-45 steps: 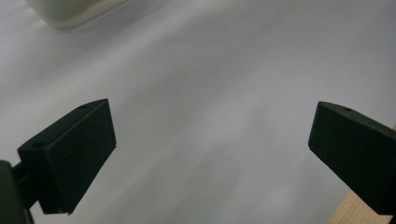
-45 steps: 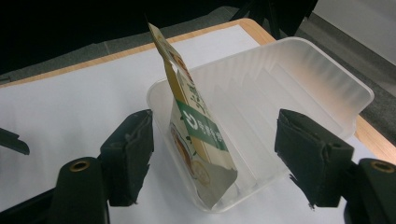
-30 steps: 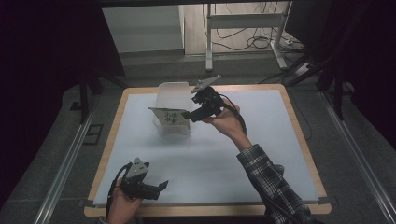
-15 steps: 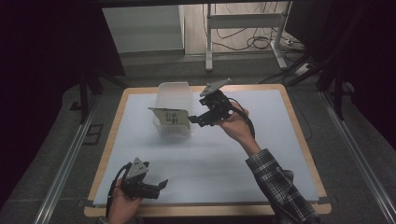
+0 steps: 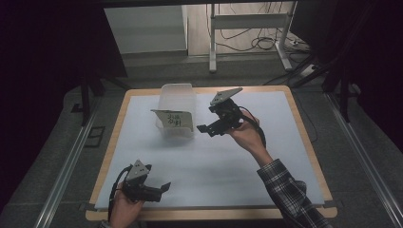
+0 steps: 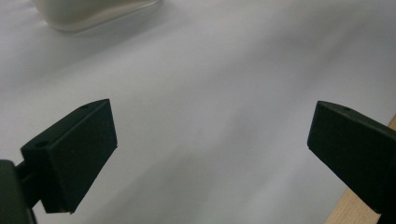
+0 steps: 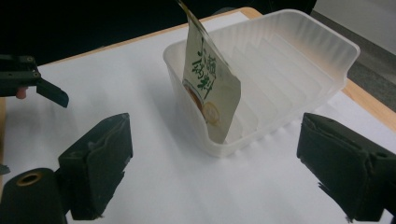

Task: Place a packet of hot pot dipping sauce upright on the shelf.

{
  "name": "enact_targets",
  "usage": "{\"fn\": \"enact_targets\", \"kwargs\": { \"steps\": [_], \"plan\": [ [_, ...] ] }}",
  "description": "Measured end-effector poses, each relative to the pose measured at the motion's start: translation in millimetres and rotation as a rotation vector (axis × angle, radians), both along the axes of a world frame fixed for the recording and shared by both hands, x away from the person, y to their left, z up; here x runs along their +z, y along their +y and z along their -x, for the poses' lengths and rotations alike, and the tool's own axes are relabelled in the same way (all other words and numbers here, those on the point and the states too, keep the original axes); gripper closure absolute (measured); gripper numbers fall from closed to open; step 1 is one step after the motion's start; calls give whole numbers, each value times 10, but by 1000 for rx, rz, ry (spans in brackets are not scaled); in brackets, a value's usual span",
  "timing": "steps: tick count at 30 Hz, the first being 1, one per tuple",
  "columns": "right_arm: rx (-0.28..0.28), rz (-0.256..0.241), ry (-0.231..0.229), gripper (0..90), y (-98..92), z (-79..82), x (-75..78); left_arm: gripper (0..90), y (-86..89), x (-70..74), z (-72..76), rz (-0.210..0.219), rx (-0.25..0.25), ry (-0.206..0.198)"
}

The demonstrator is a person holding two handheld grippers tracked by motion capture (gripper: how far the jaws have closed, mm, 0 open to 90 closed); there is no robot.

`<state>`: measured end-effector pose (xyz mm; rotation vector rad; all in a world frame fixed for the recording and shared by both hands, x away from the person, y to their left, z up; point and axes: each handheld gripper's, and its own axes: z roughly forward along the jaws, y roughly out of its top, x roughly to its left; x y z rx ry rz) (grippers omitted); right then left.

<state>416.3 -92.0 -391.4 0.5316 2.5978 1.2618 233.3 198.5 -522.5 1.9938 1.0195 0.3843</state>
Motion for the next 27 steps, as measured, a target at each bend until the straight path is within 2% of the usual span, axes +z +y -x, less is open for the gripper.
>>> {"fn": "enact_targets", "kwargs": {
  "steps": [10,17,27],
  "plan": [
    [-18,-1,15,94,-130,62,-98,13,-17,-19,4,-4,-15,-21],
    [-21,-10,15,91,-223,111,-163,16,-31,-25,-4,-34,-5,20],
    [-30,-20,30,77,-365,199,-190,14,-41,-41,8,-50,-9,-18]
  ]
}}
